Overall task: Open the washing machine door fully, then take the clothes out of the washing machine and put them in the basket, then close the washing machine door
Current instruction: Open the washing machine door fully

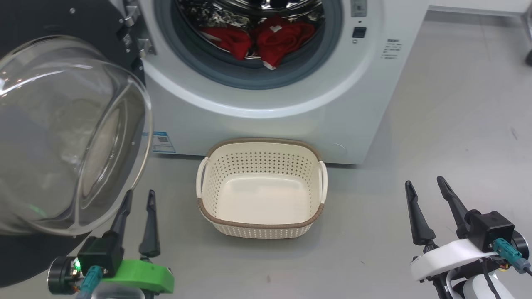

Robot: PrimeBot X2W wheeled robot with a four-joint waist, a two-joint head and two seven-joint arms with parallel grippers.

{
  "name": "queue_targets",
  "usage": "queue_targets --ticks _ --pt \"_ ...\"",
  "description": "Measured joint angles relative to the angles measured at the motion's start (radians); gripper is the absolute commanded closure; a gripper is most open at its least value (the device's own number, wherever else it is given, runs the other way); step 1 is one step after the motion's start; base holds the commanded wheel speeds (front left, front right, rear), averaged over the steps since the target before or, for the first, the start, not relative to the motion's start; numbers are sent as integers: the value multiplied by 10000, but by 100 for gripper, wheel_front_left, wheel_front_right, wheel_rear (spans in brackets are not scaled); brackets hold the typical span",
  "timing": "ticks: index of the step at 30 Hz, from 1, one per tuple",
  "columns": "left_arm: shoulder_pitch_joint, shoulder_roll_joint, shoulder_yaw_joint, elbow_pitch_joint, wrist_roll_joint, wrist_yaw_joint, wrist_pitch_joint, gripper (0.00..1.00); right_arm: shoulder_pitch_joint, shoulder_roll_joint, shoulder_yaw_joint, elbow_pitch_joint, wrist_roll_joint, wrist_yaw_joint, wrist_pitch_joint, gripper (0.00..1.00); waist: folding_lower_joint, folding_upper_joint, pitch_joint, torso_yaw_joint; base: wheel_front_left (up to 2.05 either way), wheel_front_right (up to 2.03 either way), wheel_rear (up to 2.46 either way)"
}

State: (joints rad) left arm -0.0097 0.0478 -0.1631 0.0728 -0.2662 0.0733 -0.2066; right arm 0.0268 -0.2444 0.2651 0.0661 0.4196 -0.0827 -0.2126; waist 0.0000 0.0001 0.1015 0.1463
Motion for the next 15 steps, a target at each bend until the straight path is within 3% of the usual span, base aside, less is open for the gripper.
queue_targets --ticks 1,2,3,15 --pt "44 0 2 -2 -50 12 36 35 -7 19 17 0 0 2 0 0 0 0 -5 -99 0 0 0" --pt "103 0 4 -2 -52 25 38 7 -14 36 25 0 0 2 0 0 0 0 -10 -195 0 0 0" --pt "147 0 10 -2 -48 67 38 0 -20 48 29 0 0 2 0 0 0 0 -14 -290 0 0 0" --pt "223 -4 224 33 -10 274 134 0 7 165 -50 261 19 -2 -40 0 1 0 -160 -1348 0 0 0"
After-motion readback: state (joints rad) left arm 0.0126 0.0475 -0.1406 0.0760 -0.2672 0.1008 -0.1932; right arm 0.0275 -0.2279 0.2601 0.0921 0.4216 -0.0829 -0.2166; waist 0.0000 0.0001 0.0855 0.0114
